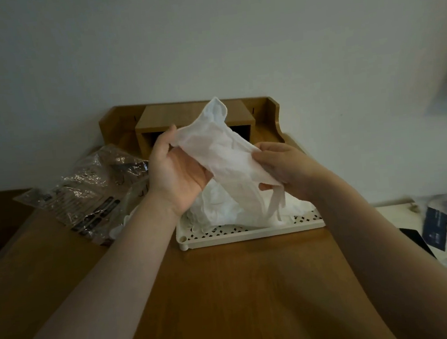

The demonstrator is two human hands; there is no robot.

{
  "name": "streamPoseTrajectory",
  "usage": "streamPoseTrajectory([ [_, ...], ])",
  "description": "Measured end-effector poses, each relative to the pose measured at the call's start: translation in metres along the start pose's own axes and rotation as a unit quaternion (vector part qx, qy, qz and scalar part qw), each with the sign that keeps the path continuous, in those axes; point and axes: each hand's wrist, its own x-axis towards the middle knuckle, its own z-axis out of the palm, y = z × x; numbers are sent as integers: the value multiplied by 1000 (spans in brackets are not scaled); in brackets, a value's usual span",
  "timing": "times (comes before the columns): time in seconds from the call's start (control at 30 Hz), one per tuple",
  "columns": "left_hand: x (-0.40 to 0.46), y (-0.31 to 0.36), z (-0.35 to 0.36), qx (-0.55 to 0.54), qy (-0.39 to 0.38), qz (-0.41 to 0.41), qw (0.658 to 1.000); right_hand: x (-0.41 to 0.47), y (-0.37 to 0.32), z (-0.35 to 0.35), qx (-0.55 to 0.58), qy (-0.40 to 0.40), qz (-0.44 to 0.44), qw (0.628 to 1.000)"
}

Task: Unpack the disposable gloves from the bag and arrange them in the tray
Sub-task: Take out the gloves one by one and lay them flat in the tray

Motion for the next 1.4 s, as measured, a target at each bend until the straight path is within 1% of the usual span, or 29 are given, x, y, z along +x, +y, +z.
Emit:
streamPoseTrajectory([
  [0.07,0,1,-8,30,3,-49,998,1,5,-4,-20,-22,-3,1000],
  [0.1,1,1,-12,81,20,-80,993,1,7,-6,-27,-30,-5,999],
  [0.17,4,2,-20,184,41,-144,971,0,8,-13,-55,-44,-4,998],
  [0.2,5,3,-23,220,35,-170,960,1,8,-16,-66,-55,0,996],
  [0.27,5,2,-27,266,-13,-210,941,0,8,-21,-81,-83,14,993],
  [0.33,4,-2,-30,296,-60,-228,926,2,10,-22,-85,-80,32,993],
  [0.37,3,-5,-30,306,-72,-236,919,5,12,-22,-62,-72,47,994],
  [0.47,-1,-14,-27,355,-73,-256,896,8,15,-19,47,-56,110,991],
  [0.53,-5,-19,-24,424,-75,-252,867,7,17,-20,102,-51,135,984],
  [0.57,-5,-21,-22,454,-62,-238,856,6,18,-20,111,-47,143,982],
  [0.6,-5,-22,-21,466,-38,-220,856,5,19,-20,82,-38,146,985],
  [0.63,-4,-22,-21,460,-14,-205,864,5,22,-19,4,-26,136,990],
  [0.7,-2,-19,-15,424,13,-191,885,3,22,-16,-176,-1,77,981],
  [0.73,-1,-16,-12,412,8,-188,892,2,21,-14,-221,0,29,975],
  [0.8,2,-11,-5,407,-23,-189,893,0,17,-11,-246,-35,-58,967],
  [0.83,4,-10,-1,410,-40,-188,892,0,16,-10,-252,-59,-87,962],
  [0.9,6,-8,4,414,-58,-186,889,3,16,-8,-234,-90,-115,961],
  [0.97,8,-6,4,409,-56,-182,892,4,19,-8,-224,-86,-123,963],
  [1.03,10,-5,0,401,-44,-179,897,2,24,-16,-234,-84,-106,963],
  [1.1,9,-7,-9,415,-22,-176,893,-1,30,-29,-236,-86,-77,965],
  [1.2,10,-13,-22,459,30,-170,872,-2,39,-51,-152,-96,-14,984],
  [1.27,15,-20,-27,490,57,-163,855,0,44,-62,-104,-86,12,991],
  [1.33,19,-25,-28,547,71,-132,823,4,48,-68,-72,-56,23,996],
  [1.4,26,-31,-28,596,67,-96,794,11,46,-73,-58,-21,32,998],
])
